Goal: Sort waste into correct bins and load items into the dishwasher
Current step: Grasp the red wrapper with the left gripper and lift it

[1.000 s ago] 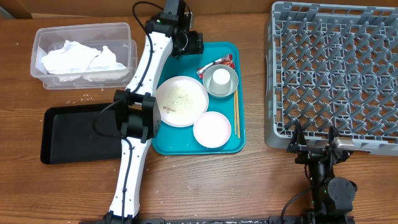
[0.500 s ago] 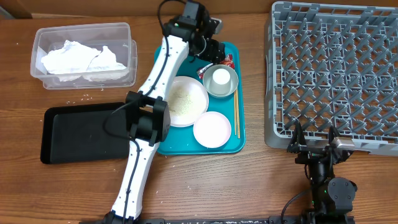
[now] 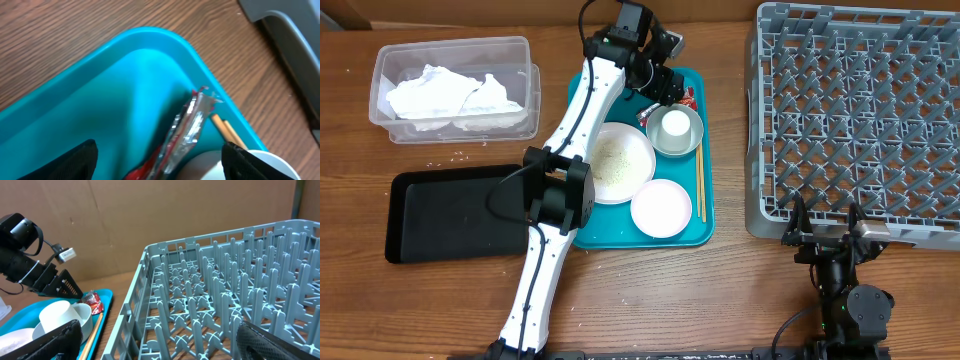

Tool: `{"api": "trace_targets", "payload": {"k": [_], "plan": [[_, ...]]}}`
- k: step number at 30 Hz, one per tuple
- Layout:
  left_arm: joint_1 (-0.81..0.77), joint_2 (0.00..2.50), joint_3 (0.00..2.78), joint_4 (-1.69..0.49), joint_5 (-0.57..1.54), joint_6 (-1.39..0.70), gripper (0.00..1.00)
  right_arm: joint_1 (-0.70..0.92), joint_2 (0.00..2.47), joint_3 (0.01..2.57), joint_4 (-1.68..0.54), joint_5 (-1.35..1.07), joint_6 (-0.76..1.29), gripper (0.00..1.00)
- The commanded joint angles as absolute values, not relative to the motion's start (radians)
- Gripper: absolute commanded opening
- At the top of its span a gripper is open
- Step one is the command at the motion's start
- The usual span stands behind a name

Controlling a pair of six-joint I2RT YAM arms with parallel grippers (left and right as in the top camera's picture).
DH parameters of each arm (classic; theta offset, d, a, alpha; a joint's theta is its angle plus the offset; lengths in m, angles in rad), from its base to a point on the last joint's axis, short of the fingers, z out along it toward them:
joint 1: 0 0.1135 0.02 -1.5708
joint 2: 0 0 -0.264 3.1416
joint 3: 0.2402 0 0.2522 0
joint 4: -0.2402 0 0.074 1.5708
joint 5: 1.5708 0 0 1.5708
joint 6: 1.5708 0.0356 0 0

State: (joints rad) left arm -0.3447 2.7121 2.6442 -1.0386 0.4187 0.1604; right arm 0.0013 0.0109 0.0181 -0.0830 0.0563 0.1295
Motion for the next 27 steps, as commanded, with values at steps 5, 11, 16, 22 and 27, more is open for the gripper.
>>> {"api": "trace_targets", "payload": {"k": [5,11,16,22,27], "plan": [[-0.351,2.721,2.666,-1.054,0.488,0.235,0.82,-0.001,0.003,0.008,-0.078,0.062,0.123,1.00],[-0.360,2.721,2.652,-1.039,0.476,0.243,0.82,-0.001,0.003,0.008,-0.078,0.062,0.123,1.00],[-0.361,2.722,2.638,-1.017,0.463,0.242,0.82,-0.001,0.003,0.008,-0.078,0.062,0.123,1.00],[-0.361,2.733,2.637,-1.008,0.456,0.240,0.81,-0.001,0.003,0.008,-0.078,0.062,0.123,1.00],[-0.361,2.756,2.638,-1.007,0.453,0.238,0.81,-0.001,0.003,0.008,-0.078,0.062,0.123,1.00]]}}
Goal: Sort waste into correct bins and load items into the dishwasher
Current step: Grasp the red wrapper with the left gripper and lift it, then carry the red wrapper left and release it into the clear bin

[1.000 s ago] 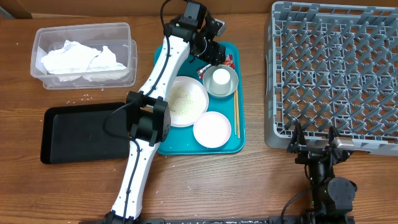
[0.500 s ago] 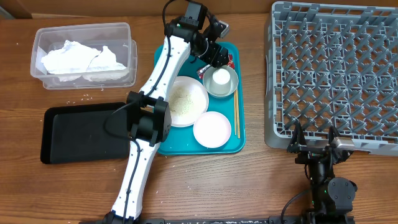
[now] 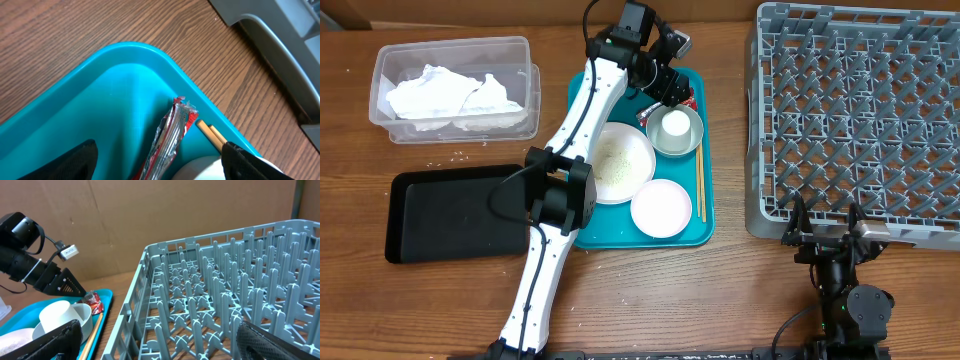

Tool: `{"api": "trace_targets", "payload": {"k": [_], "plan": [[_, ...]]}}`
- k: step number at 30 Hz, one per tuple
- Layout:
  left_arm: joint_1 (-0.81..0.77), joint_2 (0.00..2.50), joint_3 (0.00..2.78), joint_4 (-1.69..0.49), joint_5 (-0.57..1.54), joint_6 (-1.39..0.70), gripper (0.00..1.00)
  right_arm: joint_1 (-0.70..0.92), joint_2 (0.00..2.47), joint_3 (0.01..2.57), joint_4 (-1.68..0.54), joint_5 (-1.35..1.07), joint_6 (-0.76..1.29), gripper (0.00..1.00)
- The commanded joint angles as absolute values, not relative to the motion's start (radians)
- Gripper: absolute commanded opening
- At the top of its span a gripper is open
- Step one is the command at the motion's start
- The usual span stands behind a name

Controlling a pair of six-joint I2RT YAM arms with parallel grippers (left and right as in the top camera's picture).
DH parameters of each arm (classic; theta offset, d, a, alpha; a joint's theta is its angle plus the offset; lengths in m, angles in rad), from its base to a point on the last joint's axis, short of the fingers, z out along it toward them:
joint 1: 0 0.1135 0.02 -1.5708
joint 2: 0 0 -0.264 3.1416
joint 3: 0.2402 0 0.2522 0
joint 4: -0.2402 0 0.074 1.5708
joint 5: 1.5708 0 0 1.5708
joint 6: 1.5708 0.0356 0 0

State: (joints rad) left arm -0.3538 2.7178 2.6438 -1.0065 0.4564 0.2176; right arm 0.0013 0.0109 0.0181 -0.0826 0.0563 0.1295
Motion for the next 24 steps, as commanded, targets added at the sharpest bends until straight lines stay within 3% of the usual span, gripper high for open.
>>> {"api": "trace_targets", "payload": {"k": [1,7,10,18,22,24], "plan": [[-0.362,2.762,2.638,-1.007,0.453,0.230,0.81,-0.001,0.003,0.008,-0.078,0.062,0.123,1.00],[-0.361,2.783,2.638,-1.007,0.453,0.202,0.80,-0.001,0.003,0.008,-0.078,0.062,0.123,1.00],[-0.360,2.783,2.638,-1.000,0.453,0.201,0.74,-0.001,0.003,0.008,-0.078,0.062,0.123,1.00],[-0.327,2.782,2.651,-0.986,0.430,0.110,0.41,-0.001,0.003,0.008,-0.078,0.062,0.123,1.00],[-0.292,2.782,2.667,-0.984,0.430,0.043,0.08,-0.001,0.003,0.008,-0.078,0.062,0.123,1.00],[-0.270,2.782,2.676,-0.982,0.431,-0.003,0.04,-0.001,0.003,0.008,-0.078,0.062,0.123,1.00]]}}
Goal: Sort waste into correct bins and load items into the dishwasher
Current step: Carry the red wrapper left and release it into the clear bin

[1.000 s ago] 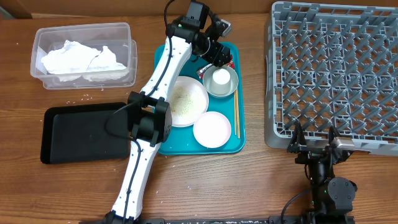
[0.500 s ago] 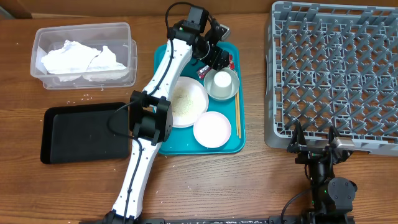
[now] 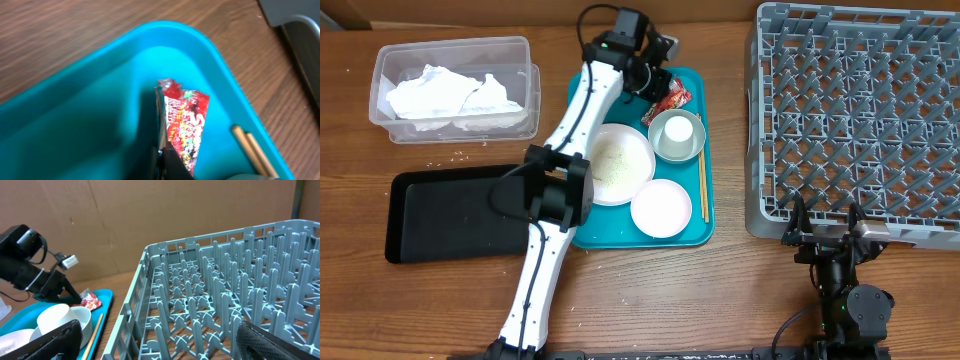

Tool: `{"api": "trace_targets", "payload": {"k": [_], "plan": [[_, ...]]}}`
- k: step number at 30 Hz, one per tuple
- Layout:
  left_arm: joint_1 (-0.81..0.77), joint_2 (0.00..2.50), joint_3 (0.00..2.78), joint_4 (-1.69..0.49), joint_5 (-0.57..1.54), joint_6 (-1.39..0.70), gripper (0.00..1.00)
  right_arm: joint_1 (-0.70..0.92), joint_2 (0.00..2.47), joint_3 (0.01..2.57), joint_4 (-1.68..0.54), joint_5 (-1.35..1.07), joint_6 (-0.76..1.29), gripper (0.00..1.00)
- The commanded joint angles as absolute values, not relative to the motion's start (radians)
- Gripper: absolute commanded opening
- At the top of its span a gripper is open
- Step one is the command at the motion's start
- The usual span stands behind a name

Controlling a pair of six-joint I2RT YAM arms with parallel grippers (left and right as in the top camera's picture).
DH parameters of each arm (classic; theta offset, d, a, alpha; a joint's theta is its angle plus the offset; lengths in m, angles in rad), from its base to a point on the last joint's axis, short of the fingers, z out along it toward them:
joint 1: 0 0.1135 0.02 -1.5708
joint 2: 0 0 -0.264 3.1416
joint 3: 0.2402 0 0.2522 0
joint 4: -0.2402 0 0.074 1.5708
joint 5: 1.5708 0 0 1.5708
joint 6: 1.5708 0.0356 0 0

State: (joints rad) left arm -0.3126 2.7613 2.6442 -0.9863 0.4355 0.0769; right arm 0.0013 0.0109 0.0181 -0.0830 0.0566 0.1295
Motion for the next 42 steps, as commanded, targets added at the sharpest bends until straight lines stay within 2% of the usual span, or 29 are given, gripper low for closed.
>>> {"api": "trace_targets", "payload": {"k": [1,11,17,23,27,34,35,36,37,42], "plan": [[-0.258,2.782,2.682,-0.983,0.431,-0.028,0.04,-0.001,0.003,0.008,-0.078,0.062,0.123,1.00],[-0.113,2.745,2.877,-1.070,0.529,-0.241,0.04,-0.001,0.003,0.008,-0.078,0.062,0.123,1.00],[0.010,2.715,3.066,-1.195,0.514,-0.380,0.04,-0.001,0.003,0.008,-0.078,0.062,0.123,1.00],[0.155,2.698,3.143,-1.413,0.274,-0.657,0.04,-0.001,0.003,0.008,-0.078,0.062,0.123,1.00],[0.238,2.698,3.142,-1.542,0.196,-0.884,0.04,-0.001,0.003,0.008,-0.078,0.062,0.123,1.00],[0.301,2.698,3.142,-1.559,0.092,-0.948,0.06,-0.001,0.003,0.008,-0.078,0.062,0.123,1.00],[0.302,2.698,3.142,-1.551,0.084,-0.948,0.18,-0.001,0.003,0.008,-0.078,0.062,0.123,1.00],[0.302,2.698,3.142,-1.542,0.075,-0.947,0.55,-0.001,0.003,0.008,-0.078,0.062,0.123,1.00],[0.302,2.698,3.142,-1.533,0.067,-0.947,1.00,-0.001,0.003,0.008,-0.078,0.062,0.123,1.00],[0.302,2.698,3.142,-1.514,0.071,-0.946,1.00,-0.001,0.003,0.008,-0.078,0.062,0.123,1.00]]}}
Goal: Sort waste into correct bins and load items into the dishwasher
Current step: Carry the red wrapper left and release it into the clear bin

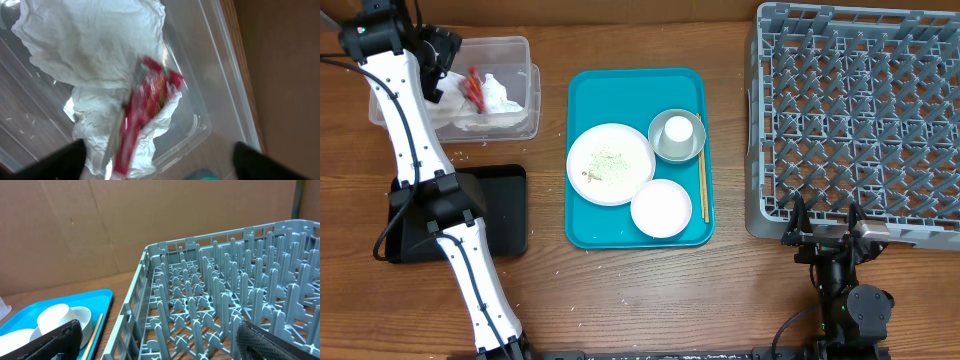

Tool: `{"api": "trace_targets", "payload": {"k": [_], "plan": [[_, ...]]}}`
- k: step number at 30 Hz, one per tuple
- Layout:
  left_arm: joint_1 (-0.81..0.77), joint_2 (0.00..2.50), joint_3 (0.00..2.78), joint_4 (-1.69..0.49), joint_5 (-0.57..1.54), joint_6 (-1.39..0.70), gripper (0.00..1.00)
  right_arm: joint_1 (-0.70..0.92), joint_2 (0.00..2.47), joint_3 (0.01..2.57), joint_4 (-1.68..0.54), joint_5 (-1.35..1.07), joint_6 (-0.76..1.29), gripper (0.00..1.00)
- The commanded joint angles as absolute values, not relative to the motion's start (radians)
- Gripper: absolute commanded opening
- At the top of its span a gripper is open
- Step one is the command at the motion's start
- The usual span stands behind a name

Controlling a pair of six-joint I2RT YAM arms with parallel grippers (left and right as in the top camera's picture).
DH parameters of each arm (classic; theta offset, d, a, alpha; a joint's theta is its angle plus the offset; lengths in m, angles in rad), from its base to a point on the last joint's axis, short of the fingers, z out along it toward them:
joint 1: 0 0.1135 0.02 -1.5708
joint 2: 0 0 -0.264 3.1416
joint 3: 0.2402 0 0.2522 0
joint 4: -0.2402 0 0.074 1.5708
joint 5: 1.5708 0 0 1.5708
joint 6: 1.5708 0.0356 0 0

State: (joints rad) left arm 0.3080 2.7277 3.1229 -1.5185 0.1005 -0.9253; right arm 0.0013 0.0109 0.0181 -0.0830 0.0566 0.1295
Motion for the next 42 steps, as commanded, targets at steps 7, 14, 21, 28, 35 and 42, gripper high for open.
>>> {"api": "trace_targets", "payload": {"k": [7,14,21,28,35,42], "plan": [[0.301,2.697,3.142,-1.489,0.301,-0.680,1.00,-0.001,0.003,0.008,-0.078,0.062,0.123,1.00],[0.282,2.648,3.142,-1.489,0.639,-0.443,1.00,-0.001,0.003,0.008,-0.078,0.062,0.123,1.00],[0.191,2.511,3.142,-1.585,0.554,-0.326,1.00,-0.001,0.003,0.008,-0.078,0.062,0.123,1.00],[0.092,2.388,3.142,-1.690,0.279,-0.355,1.00,-0.001,0.003,0.008,-0.078,0.062,0.123,1.00],[0.127,2.348,3.142,-1.689,0.089,-0.491,1.00,-0.001,0.003,0.008,-0.078,0.062,0.123,1.00],[0.279,2.350,3.130,-1.689,0.079,-0.521,1.00,-0.001,0.003,0.008,-0.078,0.062,0.123,1.00]]}}
